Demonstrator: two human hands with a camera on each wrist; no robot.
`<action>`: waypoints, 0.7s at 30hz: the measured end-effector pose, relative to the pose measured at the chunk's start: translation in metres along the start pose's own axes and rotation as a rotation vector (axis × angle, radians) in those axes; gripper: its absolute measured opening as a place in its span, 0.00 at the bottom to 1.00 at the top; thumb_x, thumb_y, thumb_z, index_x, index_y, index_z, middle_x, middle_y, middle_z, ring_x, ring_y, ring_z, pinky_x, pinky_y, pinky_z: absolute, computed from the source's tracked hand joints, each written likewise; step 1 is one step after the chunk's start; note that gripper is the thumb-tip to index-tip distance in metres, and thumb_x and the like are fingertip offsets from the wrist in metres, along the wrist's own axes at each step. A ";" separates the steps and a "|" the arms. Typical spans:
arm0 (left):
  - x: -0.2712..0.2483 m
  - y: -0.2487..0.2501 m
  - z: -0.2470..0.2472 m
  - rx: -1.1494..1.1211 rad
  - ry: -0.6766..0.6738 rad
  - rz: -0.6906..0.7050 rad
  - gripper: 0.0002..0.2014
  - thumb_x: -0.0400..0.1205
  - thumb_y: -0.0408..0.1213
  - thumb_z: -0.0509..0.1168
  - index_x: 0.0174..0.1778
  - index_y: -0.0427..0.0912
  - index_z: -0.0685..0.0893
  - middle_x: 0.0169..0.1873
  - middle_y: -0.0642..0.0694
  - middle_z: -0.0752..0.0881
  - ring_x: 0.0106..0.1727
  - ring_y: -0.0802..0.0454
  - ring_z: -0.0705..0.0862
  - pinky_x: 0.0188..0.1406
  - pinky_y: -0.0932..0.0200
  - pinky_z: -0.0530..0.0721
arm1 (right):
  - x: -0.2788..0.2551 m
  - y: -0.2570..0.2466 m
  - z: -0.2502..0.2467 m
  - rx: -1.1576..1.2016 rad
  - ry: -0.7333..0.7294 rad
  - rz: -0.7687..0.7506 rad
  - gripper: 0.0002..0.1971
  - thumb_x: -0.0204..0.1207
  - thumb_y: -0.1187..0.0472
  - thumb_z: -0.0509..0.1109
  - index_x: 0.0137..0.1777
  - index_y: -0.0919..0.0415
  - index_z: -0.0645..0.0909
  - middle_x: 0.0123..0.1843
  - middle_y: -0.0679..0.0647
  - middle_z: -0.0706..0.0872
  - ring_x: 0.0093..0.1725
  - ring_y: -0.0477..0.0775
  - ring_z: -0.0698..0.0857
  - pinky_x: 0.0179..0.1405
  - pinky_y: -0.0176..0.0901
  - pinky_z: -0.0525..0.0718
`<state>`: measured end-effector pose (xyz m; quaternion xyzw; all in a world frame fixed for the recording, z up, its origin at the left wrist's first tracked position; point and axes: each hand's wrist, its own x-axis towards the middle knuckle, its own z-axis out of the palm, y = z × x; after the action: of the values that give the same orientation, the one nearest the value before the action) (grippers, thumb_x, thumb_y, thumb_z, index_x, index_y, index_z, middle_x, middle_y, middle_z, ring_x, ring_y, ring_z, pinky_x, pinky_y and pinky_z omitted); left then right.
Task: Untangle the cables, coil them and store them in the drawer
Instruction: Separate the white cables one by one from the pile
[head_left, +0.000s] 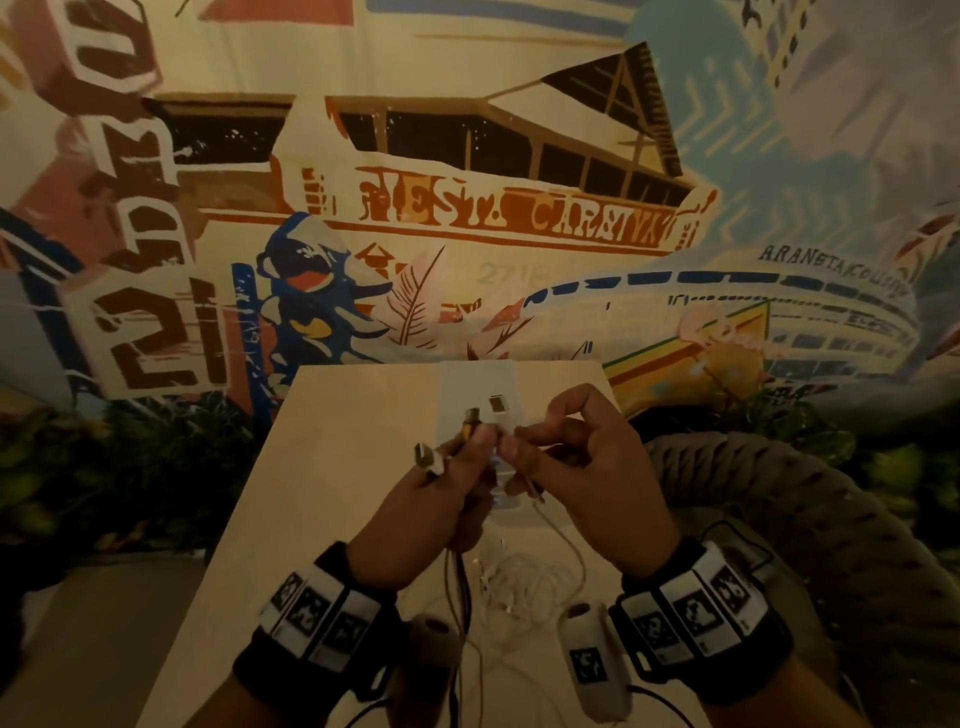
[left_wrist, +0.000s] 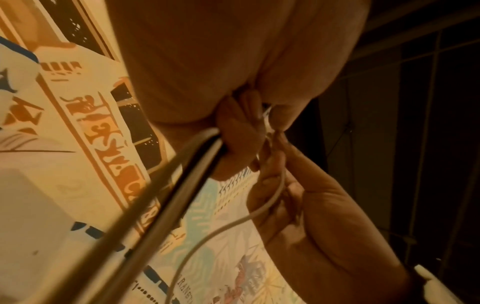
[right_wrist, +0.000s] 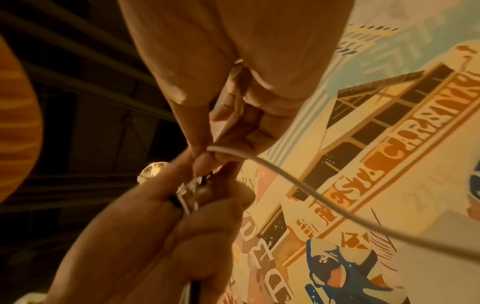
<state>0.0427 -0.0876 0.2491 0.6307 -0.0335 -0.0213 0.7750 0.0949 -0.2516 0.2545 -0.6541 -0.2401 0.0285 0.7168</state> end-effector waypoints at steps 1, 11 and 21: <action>0.002 0.003 0.004 0.027 0.006 0.028 0.14 0.83 0.58 0.63 0.51 0.55 0.90 0.30 0.24 0.66 0.24 0.49 0.60 0.24 0.58 0.61 | -0.001 -0.001 0.003 -0.051 -0.012 -0.013 0.15 0.74 0.66 0.79 0.44 0.59 0.71 0.43 0.56 0.93 0.33 0.58 0.91 0.33 0.44 0.87; 0.010 0.007 0.014 0.172 0.163 0.133 0.15 0.90 0.44 0.56 0.55 0.42 0.86 0.39 0.36 0.88 0.26 0.50 0.84 0.28 0.65 0.82 | -0.014 0.010 0.011 -0.167 -0.041 -0.021 0.19 0.74 0.55 0.79 0.50 0.59 0.71 0.50 0.59 0.88 0.45 0.64 0.92 0.43 0.66 0.90; 0.011 0.015 -0.013 -0.031 0.343 0.132 0.19 0.89 0.50 0.54 0.38 0.41 0.71 0.23 0.50 0.69 0.23 0.55 0.67 0.26 0.56 0.67 | -0.060 0.046 -0.042 -0.559 -0.238 0.218 0.20 0.78 0.34 0.64 0.38 0.48 0.82 0.31 0.54 0.76 0.29 0.42 0.74 0.35 0.38 0.73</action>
<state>0.0543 -0.0732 0.2613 0.6095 0.0583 0.1371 0.7787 0.0709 -0.3053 0.1915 -0.8395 -0.2491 0.1143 0.4691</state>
